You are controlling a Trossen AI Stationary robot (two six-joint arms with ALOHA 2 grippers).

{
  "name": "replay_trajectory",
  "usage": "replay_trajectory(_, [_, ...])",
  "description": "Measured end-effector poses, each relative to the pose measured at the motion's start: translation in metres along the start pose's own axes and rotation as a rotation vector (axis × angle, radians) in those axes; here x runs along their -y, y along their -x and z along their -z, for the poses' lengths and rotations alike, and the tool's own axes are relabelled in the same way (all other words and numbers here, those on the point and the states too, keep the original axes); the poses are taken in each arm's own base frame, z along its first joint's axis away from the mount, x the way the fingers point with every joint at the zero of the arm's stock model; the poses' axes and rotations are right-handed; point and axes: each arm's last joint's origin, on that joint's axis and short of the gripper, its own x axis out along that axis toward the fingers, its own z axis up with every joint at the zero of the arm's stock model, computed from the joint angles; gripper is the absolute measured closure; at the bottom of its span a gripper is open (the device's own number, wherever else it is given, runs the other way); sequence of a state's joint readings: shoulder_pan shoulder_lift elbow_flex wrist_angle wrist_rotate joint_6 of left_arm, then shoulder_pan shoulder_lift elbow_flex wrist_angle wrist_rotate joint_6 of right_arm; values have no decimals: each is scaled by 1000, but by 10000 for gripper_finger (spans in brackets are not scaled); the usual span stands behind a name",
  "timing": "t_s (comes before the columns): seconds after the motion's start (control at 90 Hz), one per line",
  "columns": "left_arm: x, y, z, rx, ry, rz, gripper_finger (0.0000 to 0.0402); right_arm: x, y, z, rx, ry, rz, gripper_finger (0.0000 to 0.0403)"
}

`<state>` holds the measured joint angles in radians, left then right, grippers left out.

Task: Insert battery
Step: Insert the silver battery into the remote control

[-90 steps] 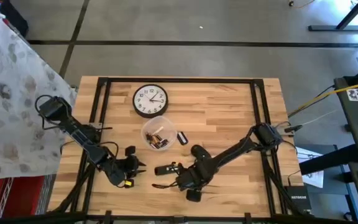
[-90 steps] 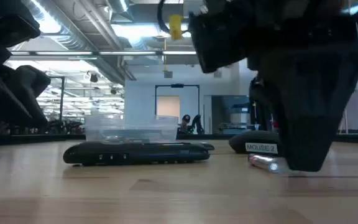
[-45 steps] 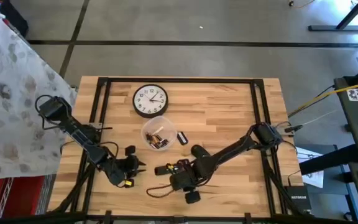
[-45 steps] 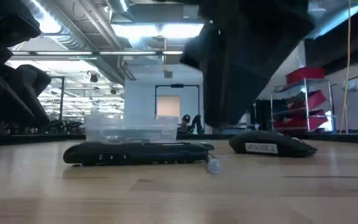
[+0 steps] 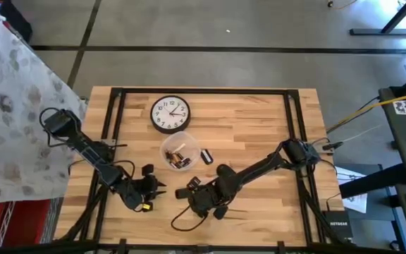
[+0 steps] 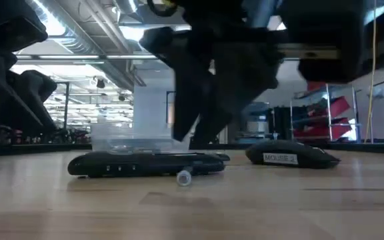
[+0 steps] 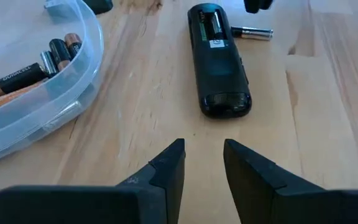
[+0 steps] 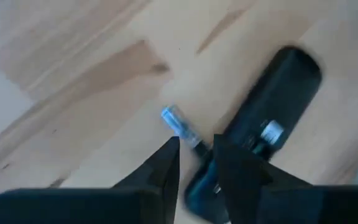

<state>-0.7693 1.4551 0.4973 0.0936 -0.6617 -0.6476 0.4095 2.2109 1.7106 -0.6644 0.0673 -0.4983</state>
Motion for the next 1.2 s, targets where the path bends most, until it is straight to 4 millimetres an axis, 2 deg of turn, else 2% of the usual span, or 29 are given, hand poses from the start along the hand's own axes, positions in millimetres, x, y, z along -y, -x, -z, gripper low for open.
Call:
replay_trajectory(0.244, [0,0,0,0,8,0,306,7,-4,5,13,101,-23,227])
replay_trajectory(0.444, [0,0,0,1,11,1,306,-1,-16,7,-11,228,-67,221])
replay_trajectory(0.6, [0,0,0,0,17,0,306,-2,-24,9,-44,240,-52,222])
replay_trajectory(0.756, [0,0,0,0,9,1,306,-3,-25,10,-58,183,-62,257])
replay_trajectory(1.033, [0,0,0,1,4,1,306,-5,-26,12,-62,46,-101,385])
replay_trajectory(1.111, [0,0,0,0,5,1,306,-5,-26,12,-65,-34,-97,393])
replay_trajectory(1.2, [0,0,0,0,6,1,306,-5,-26,12,-70,-123,-94,370])
